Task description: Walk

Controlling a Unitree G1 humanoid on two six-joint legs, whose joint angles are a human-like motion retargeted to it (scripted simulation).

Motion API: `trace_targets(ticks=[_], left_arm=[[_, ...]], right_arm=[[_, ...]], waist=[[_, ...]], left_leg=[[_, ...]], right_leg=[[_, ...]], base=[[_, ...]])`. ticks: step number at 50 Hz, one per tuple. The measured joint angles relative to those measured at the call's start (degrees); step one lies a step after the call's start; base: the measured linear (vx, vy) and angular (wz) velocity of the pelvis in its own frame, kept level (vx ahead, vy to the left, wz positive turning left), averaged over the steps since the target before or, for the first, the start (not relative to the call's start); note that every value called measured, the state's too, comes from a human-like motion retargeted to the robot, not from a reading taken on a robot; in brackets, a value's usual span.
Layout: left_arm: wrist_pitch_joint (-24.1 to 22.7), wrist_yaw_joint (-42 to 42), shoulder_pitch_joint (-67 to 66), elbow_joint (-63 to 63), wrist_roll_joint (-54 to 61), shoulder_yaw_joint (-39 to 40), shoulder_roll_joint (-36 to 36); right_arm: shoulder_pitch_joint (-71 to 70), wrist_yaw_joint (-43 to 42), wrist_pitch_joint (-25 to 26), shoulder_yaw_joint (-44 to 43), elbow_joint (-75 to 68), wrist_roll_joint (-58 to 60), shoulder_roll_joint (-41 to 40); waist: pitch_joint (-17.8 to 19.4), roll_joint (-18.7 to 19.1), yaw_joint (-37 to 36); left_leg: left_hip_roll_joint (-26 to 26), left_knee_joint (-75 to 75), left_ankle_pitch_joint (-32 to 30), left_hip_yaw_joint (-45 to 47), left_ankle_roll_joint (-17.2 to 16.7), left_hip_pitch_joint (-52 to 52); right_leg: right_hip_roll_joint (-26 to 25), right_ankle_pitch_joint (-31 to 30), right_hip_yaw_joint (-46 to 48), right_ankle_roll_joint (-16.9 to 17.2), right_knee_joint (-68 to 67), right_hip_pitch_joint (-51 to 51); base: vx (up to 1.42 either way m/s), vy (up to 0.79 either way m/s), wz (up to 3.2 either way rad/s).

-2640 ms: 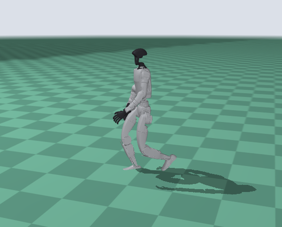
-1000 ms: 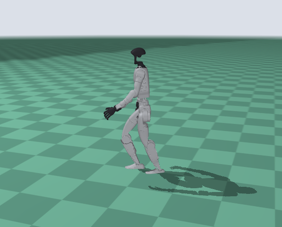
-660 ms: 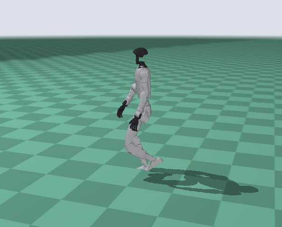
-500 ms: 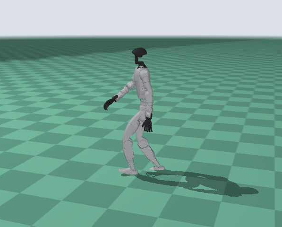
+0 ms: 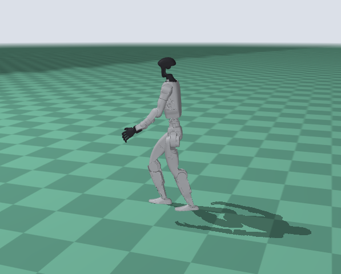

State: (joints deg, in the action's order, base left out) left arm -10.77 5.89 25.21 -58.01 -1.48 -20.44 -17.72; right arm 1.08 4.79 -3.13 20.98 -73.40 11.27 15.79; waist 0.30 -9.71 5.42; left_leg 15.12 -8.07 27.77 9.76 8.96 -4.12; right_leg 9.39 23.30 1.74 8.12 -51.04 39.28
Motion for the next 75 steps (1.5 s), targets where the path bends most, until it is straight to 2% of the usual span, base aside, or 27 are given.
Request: trace_targets(ticks=[2,3,7,10,12,15,18,20,24,28,31,33,35,38,40,44,46,48,52,55,60,62,63,64,70,72,75], left_arm=[[-0.86,-0.23,1.79,1.62,-0.66,-0.56,0.13],[-1.22,-0.29,2.0,2.26,-1.01,-0.86,0.25],[-2.07,-1.69,0.66,3.77,-1.78,-2.66,1.32],[-2.14,-3.4,-3.84,3.2,-2.15,-4.08,2.79],[-1.76,-4.51,-7.91,1.79,-2.69,-4.76,3.59],[-0.44,-5.96,-13.92,-1.36,-4.06,-5.48,4.26],[1.54,-6.94,-17.84,-4.96,-5.88,-5.14,3.89],[2.43,-7.03,-20.93,-6.73,-6.34,-4.8,3.56],[2.76,-7.21,-25.51,-7.65,-5.3,-2.25,1.54],[2.05,-7.04,-30.53,-7.57,-3.47,0.85,0.77],[1.63,-6.84,-33.36,-7.84,-2.3,2.81,0.8],[1.55,-6.69,-34.94,-8.15,-1.74,3.68,1.21],[1.47,-6.86,-35.58,-8.44,-1.38,4.79,1.2],[1.66,-6.47,-36.3,-9.58,-1.77,5.35,1.91],[1.82,-6.07,-35.74,-10.32,-2.12,5.48,2.22],[2.18,-5.07,-31.66,-10.62,-1.72,5.06,2.32],[2.35,-4.41,-28.55,-9.9,-1.28,4.34,2.09],[2.35,-3.62,-25.37,-8.89,-0.88,3.4,1.83],[2.13,-2.25,-17.44,-6.7,0.55,2.15,0.87],[1.69,-1.5,-10.41,-4.97,2.03,1.74,0.02],[-0.17,-1.12,-1.1,-1.63,3.2,0.84,-0.54],[-0.96,-1.03,0.79,-0.46,3.36,0.54,-0.47],[-1.25,-1.18,2.39,-0.18,3.67,0.34,-0.51],[-1.52,-1.24,2.96,0.17,3.79,0.12,-0.4],[-2.52,-2.04,0.24,1.65,5.11,-1.45,1.26],[-2.46,-2.53,-2.63,1.31,5.23,-1.91,2.02],[-1.75,-3.54,-7.58,0.04,4.63,-2.43,2.95]], right_arm=[[1.91,-0.1,0.18,-1.23,-0.97,-0.35,0.63],[2.79,-0.16,0.27,-1.49,-1.39,-0.54,0.76],[4.32,-0.56,0.05,-2.32,-2.09,-1.2,0.91],[3.99,-1.65,-0.43,-2.38,-2.13,-1.77,0.79],[2.84,-2.72,-0.86,-2.17,-1.49,-2.16,0.47],[-0.04,-4.4,-1.35,-1.25,0.68,-2.3,0.08],[-5.33,-6.05,-1.31,0.14,3.8,-1.83,0.24],[-8.43,-7.29,-1.59,1.24,5.65,-1.59,0.38],[-16.9,-9.07,-1.92,2.13,8.5,-2.73,0.86],[-22.63,-10.31,-2.87,2.02,11.71,-4.32,1.43],[-25.42,-10.57,-3.59,1.62,13.8,-4.96,1.59],[-26.01,-10.56,-3.97,1.44,14.86,-4.94,1.39],[-26.37,-9.93,-4.02,1.23,15.99,-4.79,1.17],[-24.31,-9.21,-4.1,1.5,16.32,-4.04,0.19],[-22.03,-8.11,-3.85,1.77,15.73,-3.49,-0.82],[-17.12,-3.99,-2.88,2.34,12.09,-2.96,-3.42],[-15.04,-2.06,-2.23,2.6,9.63,-2.46,-4.3],[-12.51,-0.81,-1.69,2.77,7.33,-1.91,-4.78],[-7.63,0.45,-1.14,1.73,3.94,-1.32,-4.25],[-4.5,0.66,-0.72,-0.14,2.44,-1.74,-3.15],[0.46,0.16,0.2,-3.01,0.69,-3.79,-1.47],[2.01,0.1,0.37,-3.59,0.11,-4.38,-1.23],[2.03,0.23,0.43,-4.13,-0.07,-4.76,-0.93],[2.31,0.26,0.46,-4.35,-0.21,-5.01,-0.85],[2.53,-1.17,-0.11,-4.49,-0.61,-6.83,-1.08],[1.44,-2.29,-0.52,-4.29,-0.22,-7.48,-1.24],[-0.93,-3.9,-1.11,-3.63,1.23,-8.07,-1.34]], waist=[[-0.9,1.92,-0.2],[-0.96,1.79,-0.13],[-1.91,3.18,-0.71],[-1.99,5.16,-1.34],[-1.91,6.97,-1.93],[-1.95,9.89,-3.62],[-2.73,11.93,-6.6],[-2.54,12.05,-9.19],[-1.66,8.56,-12.49],[-1.1,5.66,-14.34],[-1.63,3.21,-14.17],[-1.93,2.56,-13.98],[-2.37,-0.17,-13.0],[-2.67,-2.1,-11.91],[-2.87,-3.83,-10.86],[-2.38,-7.9,-7.95],[-2.14,-8.67,-6.21],[-1.94,-9.15,-4.14],[-1.19,-7.82,-0.71],[-0.41,-4.78,0.94],[-0.97,0.07,2.03],[-1.32,0.44,2.24],[-2.04,2.4,1.7],[-2.35,3.04,1.48],[-2.36,5.2,0.56],[-1.91,6.82,-0.08],[-1.3,9.61,-1.64]], left_leg=[[-1.87,0.08,0.93,-0.11,-0.44,-0.64],[-1.82,-0.95,1.63,-0.01,-0.61,-1.07],[-3.75,-9.48,5.67,-0.45,-1.24,-1.21],[-7.63,-23.69,7.91,0.06,-2.67,0.98],[-12.22,-37.3,7.09,1.02,-3.93,4.52],[-21.13,-58.98,2.11,2.36,-4.83,12.26],[-28.88,-74.01,-0.06,1.49,-3.15,23.15],[-31.56,-79.15,1.71,1.53,-1.48,28.5],[-28.84,-74.77,4.92,2.13,0.25,38.78],[-23.02,-57.22,5.37,3.82,-1.11,43.62],[-16.5,-38.13,2.68,4.52,-2.99,43.95],[-13.9,-31.37,2.3,4.05,-3.82,44.5],[-9.0,-20.71,-1.5,4.32,-3.3,40.8],[-6.75,-25.44,-2.39,4.67,-2.16,40.6],[-5.05,-28.59,-2.27,5.31,-0.94,39.56],[0.09,-27.15,-0.7,6.8,1.75,33.34],[1.77,-24.34,0.25,6.87,2.58,29.32],[3.04,-22.45,1.51,6.68,2.82,25.46],[3.55,-16.26,2.33,4.8,1.9,16.42],[1.88,-10.46,2.13,2.89,0.73,9.69],[-2.06,-6.4,3.02,0.9,-0.73,4.2],[-2.66,-8.09,4.49,0.86,-1.11,3.7],[-4.63,-8.12,5.36,0.71,-1.28,4.09],[-5.42,-9.23,6.24,0.66,-1.48,4.06],[-9.81,-26.67,11.03,-0.23,-3.34,4.45],[-13.58,-37.39,10.16,0.05,-4.65,6.55],[-21.05,-55.88,5.27,0.65,-6.15,12.12]], right_leg=[[-3.34,-1.54,0.06,1.33,11.43,-0.27],[-3.68,-1.24,-0.64,1.81,12.77,0.25],[-5.68,-3.3,-0.73,1.93,14.1,-1.31],[-7.59,-4.48,0.33,0.6,10.65,-4.27],[-9.51,-3.99,1.69,-0.98,8.64,-6.39],[-13.26,-1.79,3.86,-4.18,7.37,-9.06],[-17.1,-0.72,4.83,-6.83,11.14,-11.8],[-18.39,1.04,4.25,-7.67,10.51,-13.39],[-16.75,3.64,1.74,-7.37,12.51,-18.13],[-13.8,6.03,-0.06,-6.22,13.53,-22.84],[-10.08,7.39,-0.44,-5.07,13.92,-25.29],[-8.65,8.68,-0.53,-4.65,11.4,-25.89],[-5.26,9.92,-1.43,-3.76,9.72,-26.96],[-2.85,11.03,-2.75,-2.45,2.42,-27.52],[-0.78,9.25,-3.5,-0.73,-3.23,-27.68],[6.29,-3.25,-4.11,3.34,-20.69,-23.14],[9.17,-7.23,-4.2,3.11,-28.7,-18.75],[11.66,-6.32,-4.17,1.56,-34.25,-14.43],[12.19,-0.1,-3.07,-1.73,-34.05,-6.44],[8.7,1.91,-0.85,-2.41,-24.29,-2.29],[0.2,-1.0,0.91,0.96,3.07,0.25],[-1.5,-1.41,-0.18,2.38,9.76,0.95],[-3.95,-3.91,0.77,2.59,17.44,-0.72],[-4.92,-4.78,0.82,2.79,19.67,-1.11],[-8.11,-6.41,1.2,1.91,12.96,-3.49],[-10.15,-6.12,2.19,0.75,10.81,-5.23],[-14.0,-4.43,3.81,-1.85,9.34,-7.71]], base=[[0.0,0.0,0.0],[0.0,0.0,0.0],[0.01,-0.01,0.0],[0.02,-0.06,0.01],[-0.02,-0.08,0.03],[-0.05,-0.08,-0.04],[-0.04,-0.08,-0.22],[-0.03,-0.05,-0.35],[-0.01,-0.01,-0.05],[0.0,0.0,0.0],[0.0,0.0,0.0],[0.0,0.0,0.0],[0.0,0.0,0.0],[0.0,0.0,0.0],[0.0,0.0,0.0],[0.0,0.06,-0.17],[0.0,0.07,-0.32],[0.0,0.07,-0.34],[0.0,0.03,-0.25],[0.01,0.02,-0.15],[0.0,0.0,0.0],[0.0,0.0,0.0],[0.01,-0.02,-0.19],[0.01,-0.03,-0.2],[0.01,-0.05,-0.01],[-0.02,-0.07,0.01],[-0.04,-0.08,0.01]])
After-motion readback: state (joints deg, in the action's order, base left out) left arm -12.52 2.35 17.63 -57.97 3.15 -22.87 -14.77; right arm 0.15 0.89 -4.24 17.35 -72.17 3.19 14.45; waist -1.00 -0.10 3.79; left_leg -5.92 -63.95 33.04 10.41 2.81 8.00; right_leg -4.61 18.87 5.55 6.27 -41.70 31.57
